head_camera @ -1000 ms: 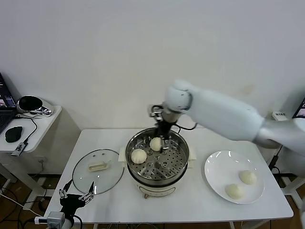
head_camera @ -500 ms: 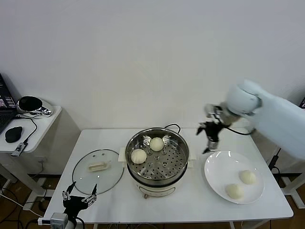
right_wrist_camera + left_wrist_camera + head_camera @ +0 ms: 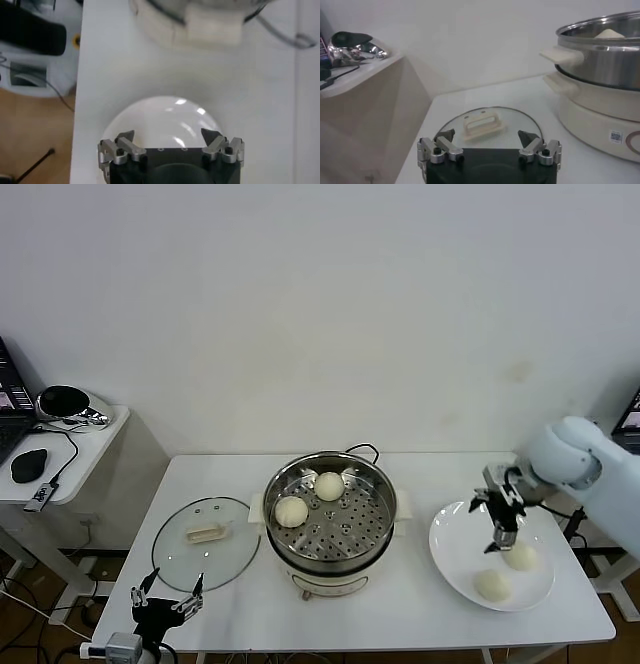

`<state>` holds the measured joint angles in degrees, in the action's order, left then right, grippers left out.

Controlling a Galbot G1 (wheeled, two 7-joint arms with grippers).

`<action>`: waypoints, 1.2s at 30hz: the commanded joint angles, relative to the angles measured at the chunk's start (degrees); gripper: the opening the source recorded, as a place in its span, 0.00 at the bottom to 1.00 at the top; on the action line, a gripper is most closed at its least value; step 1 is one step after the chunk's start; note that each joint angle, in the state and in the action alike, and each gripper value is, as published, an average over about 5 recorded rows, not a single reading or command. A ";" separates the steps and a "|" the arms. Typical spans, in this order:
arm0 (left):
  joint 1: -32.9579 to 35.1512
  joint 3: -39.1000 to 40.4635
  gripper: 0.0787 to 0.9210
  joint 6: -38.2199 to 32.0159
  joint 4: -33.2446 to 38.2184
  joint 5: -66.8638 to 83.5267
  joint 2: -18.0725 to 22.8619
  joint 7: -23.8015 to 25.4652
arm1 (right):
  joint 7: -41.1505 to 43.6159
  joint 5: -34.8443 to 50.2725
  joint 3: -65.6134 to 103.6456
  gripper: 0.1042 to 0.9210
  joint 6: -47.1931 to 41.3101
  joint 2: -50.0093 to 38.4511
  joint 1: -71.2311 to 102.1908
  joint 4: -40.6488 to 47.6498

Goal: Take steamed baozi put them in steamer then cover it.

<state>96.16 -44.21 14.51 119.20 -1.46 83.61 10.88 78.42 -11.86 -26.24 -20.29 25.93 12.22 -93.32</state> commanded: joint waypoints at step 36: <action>-1.10 -0.09 0.88 0.24 -3.37 -0.46 -0.03 0.18 | -4.07 -5.63 2.63 0.88 2.81 4.81 11.44 10.60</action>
<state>95.03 -44.33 14.79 116.07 -1.96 83.60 11.08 74.81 -17.28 -23.35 -17.60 30.09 23.39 -83.66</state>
